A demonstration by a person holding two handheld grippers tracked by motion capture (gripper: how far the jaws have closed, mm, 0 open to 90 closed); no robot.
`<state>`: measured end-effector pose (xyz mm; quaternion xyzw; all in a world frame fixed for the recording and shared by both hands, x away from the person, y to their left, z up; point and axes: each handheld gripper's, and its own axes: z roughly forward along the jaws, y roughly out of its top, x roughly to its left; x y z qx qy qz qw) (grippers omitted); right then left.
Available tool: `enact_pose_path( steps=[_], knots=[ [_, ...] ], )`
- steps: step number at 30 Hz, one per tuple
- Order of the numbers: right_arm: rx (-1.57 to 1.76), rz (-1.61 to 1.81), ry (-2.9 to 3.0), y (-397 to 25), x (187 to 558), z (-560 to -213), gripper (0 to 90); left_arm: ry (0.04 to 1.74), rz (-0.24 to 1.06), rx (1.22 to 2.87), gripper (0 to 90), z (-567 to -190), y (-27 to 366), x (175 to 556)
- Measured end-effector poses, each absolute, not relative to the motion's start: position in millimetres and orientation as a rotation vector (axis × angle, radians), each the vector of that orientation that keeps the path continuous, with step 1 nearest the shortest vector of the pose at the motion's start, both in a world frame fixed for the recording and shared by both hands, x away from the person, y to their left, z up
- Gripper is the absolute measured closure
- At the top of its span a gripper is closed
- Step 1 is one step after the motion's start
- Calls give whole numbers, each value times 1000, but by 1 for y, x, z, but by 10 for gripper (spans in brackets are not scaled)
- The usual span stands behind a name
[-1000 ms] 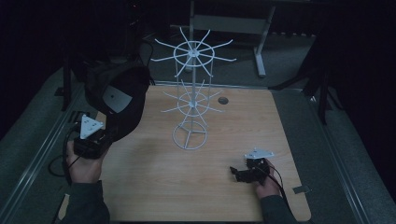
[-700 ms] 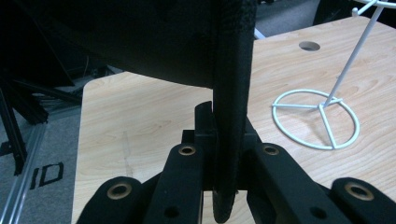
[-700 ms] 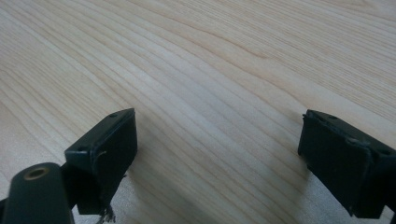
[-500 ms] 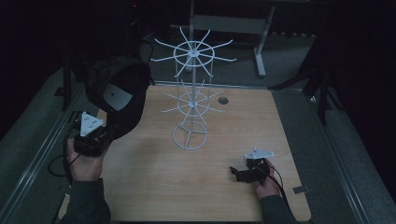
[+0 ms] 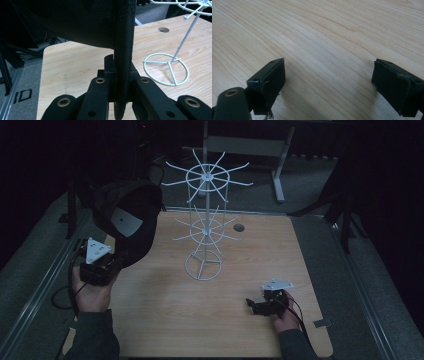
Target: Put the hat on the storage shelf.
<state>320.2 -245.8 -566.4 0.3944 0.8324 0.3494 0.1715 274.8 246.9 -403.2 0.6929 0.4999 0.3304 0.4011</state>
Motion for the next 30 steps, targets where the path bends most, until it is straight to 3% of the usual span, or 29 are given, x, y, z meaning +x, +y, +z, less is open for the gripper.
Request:
enact_pose_path(
  steps=[30],
  knots=[
    [1118, 992, 2363, -246, 320, -566, 117, 1254, 855, 1737, 865, -393, 243, 275]
  ],
)
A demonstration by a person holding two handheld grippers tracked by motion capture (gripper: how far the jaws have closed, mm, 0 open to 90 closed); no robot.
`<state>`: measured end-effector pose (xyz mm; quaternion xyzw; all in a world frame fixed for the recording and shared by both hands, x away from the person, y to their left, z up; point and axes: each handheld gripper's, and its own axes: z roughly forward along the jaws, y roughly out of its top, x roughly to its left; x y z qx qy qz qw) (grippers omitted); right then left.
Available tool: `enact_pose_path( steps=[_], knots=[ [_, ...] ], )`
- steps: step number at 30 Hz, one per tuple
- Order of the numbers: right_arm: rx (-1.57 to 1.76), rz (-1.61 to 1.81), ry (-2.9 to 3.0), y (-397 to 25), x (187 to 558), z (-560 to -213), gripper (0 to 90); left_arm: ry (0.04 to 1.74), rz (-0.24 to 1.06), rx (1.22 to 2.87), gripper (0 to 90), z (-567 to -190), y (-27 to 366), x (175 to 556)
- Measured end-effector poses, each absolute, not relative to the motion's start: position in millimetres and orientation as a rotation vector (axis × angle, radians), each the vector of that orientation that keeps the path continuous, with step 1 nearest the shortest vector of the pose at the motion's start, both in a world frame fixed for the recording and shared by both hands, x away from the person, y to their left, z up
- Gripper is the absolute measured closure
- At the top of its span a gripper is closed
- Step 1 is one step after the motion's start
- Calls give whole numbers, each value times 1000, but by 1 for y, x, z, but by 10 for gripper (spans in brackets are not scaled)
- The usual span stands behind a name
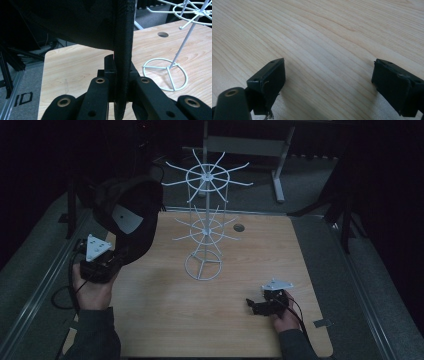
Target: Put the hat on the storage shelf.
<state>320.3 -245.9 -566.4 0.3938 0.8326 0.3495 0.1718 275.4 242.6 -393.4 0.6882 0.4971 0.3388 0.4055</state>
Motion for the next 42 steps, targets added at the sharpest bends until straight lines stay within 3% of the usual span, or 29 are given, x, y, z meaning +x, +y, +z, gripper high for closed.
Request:
enact_pose_path(
  steps=[42],
  knots=[
    [1119, 992, 2363, -246, 320, -566, 117, 1234, 861, 1713, 865, -383, 235, 278]
  ],
)
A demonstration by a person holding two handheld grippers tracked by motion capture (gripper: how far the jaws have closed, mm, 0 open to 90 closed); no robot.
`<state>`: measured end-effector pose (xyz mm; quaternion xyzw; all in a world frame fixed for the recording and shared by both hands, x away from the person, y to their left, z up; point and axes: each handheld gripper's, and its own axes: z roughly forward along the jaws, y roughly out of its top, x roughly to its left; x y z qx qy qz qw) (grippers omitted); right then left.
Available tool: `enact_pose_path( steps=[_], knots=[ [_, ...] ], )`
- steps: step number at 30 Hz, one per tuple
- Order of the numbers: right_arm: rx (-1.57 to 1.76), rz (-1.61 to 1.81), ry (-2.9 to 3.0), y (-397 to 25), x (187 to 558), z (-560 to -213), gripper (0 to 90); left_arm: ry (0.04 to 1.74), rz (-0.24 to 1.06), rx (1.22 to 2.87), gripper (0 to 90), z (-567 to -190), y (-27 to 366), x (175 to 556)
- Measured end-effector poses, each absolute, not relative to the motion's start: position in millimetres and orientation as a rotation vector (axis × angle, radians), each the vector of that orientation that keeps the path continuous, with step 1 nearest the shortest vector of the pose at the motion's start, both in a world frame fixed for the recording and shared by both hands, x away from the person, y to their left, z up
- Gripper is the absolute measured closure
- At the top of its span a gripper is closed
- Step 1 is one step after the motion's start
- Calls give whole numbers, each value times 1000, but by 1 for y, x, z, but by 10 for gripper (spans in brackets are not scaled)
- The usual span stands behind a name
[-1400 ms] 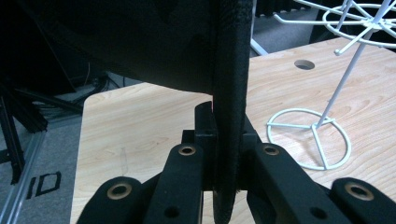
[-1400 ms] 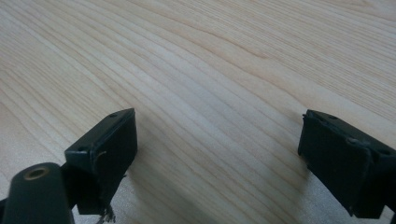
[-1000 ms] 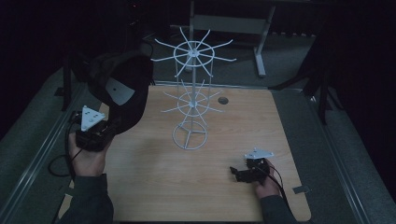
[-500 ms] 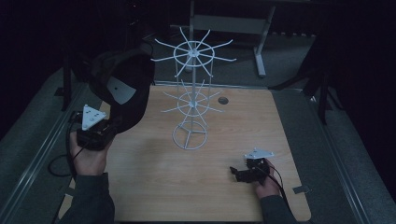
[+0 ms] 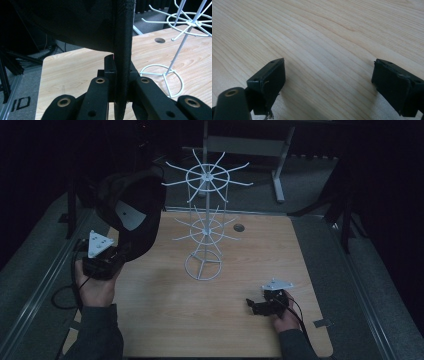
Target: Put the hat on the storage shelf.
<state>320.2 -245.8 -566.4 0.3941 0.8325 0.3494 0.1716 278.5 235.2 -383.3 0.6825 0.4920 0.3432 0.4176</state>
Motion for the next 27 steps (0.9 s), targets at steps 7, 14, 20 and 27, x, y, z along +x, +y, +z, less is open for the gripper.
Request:
enact_pose_path(
  steps=[7, 14, 20, 27],
  knots=[
    [1119, 992, 2363, -246, 320, -566, 117, 1233, 863, 1712, 865, -382, 234, 280],
    [1120, 993, 2362, -246, 320, -566, 116, 1232, 865, 1712, 864, -380, 234, 280],
    [1120, 993, 2362, -246, 320, -566, 117, 1229, 868, 1706, 865, -378, 233, 280],
    [1120, 993, 2362, -246, 320, -566, 117, 1223, 869, 1708, 865, -377, 232, 281]
  ],
)
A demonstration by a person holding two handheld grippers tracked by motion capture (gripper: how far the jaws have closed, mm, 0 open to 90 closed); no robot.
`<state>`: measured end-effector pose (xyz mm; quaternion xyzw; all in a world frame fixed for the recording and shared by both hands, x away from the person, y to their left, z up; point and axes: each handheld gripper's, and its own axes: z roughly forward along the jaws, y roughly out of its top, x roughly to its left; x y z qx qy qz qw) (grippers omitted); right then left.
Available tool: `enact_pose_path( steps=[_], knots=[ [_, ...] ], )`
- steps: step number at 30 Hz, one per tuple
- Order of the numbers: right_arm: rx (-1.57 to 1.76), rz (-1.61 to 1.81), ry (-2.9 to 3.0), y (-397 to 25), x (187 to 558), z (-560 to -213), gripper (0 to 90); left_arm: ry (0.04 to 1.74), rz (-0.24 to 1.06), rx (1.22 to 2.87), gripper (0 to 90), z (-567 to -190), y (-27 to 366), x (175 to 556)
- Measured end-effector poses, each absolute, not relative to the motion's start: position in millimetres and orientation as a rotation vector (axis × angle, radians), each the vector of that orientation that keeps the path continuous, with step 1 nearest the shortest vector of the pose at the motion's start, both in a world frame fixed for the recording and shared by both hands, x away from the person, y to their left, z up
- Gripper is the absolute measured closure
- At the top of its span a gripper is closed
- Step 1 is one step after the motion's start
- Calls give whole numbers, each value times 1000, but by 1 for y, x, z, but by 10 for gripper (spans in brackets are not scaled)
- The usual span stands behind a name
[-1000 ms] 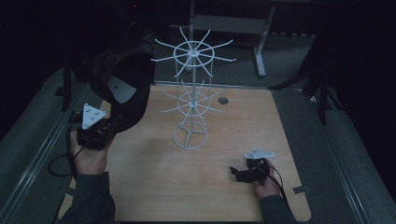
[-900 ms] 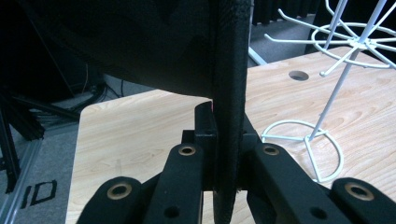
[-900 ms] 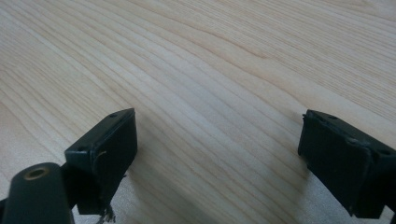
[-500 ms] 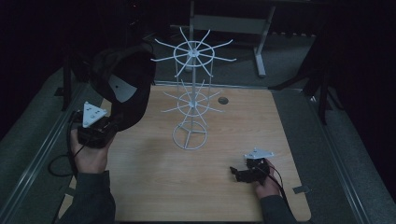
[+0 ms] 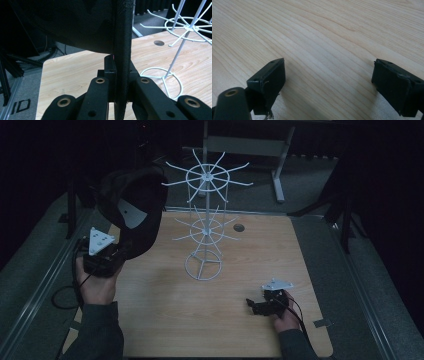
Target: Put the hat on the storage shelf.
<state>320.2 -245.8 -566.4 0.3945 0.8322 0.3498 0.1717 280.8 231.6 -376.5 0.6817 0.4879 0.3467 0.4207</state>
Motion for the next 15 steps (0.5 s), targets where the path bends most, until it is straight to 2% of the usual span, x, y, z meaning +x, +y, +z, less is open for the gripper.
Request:
enact_pose_path(
  steps=[15],
  knots=[
    [1119, 993, 2362, -246, 320, -566, 116, 1203, 889, 1707, 865, -372, 225, 281]
  ],
)
